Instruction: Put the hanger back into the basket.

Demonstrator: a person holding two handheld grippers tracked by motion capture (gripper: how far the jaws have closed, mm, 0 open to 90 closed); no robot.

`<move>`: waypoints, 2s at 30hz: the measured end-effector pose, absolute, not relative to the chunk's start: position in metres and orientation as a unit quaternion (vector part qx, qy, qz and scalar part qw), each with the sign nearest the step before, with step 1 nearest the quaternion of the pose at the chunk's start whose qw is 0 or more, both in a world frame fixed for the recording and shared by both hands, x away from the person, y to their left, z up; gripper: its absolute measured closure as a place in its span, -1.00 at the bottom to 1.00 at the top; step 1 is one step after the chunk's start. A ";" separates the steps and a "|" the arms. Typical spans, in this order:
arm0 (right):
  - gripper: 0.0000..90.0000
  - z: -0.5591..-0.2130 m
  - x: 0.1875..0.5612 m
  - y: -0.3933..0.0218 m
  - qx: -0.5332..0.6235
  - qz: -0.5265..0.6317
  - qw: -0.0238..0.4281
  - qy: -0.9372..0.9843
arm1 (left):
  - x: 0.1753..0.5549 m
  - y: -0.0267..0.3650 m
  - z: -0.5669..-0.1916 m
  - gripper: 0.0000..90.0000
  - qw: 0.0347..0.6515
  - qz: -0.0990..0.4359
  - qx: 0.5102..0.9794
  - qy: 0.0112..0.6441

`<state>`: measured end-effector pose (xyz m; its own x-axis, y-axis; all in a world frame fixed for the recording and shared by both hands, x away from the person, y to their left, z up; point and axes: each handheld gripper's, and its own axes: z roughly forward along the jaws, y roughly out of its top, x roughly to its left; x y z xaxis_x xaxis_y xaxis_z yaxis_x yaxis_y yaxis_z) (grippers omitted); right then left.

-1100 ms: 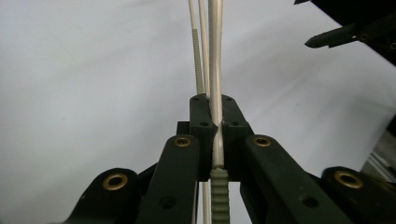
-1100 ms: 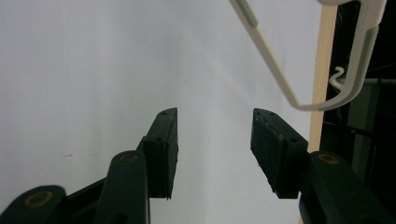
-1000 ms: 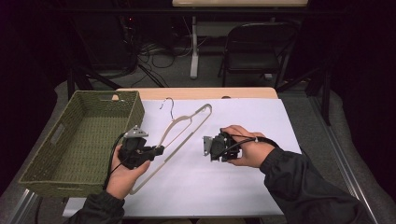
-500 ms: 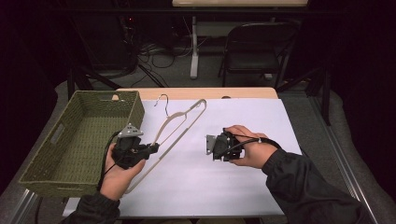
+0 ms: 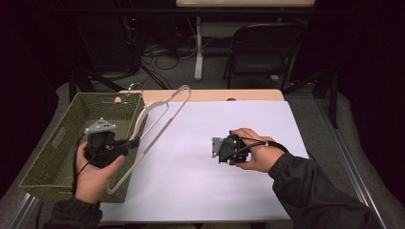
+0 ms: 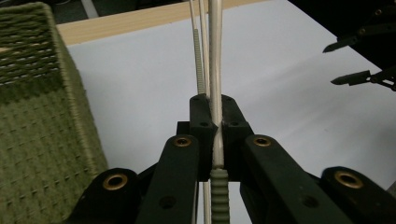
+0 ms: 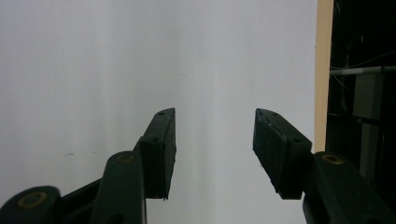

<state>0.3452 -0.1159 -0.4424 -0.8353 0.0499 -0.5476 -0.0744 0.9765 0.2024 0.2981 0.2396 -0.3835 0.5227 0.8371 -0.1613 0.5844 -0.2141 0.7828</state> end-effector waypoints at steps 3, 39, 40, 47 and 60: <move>0.10 -0.443 0.345 -0.116 -0.006 0.108 0.286 0.952 | 0.297 0.258 -0.378 0.93 0.423 0.157 0.753 0.478; 0.10 -0.447 0.348 -0.111 -0.005 0.105 0.282 0.954 | 0.318 0.384 -0.389 0.93 0.401 0.200 0.716 0.536; 0.09 -0.447 0.348 -0.111 -0.005 0.105 0.282 0.954 | 0.319 0.386 -0.390 0.93 0.403 0.197 0.719 0.532; 0.09 -0.449 0.349 -0.111 -0.003 0.103 0.280 0.954 | 0.326 0.399 -0.393 0.93 0.381 0.201 0.751 0.501; 0.09 -0.452 0.349 -0.112 0.000 0.104 0.278 0.955 | 0.334 0.421 -0.402 0.93 0.398 0.172 0.785 0.443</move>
<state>0.3491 -0.1117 -0.4518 -0.8450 0.0573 -0.5318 -0.0583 0.9785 0.1980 0.3340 0.4213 -0.4024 0.5490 0.8318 -0.0822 0.5576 -0.2912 0.7774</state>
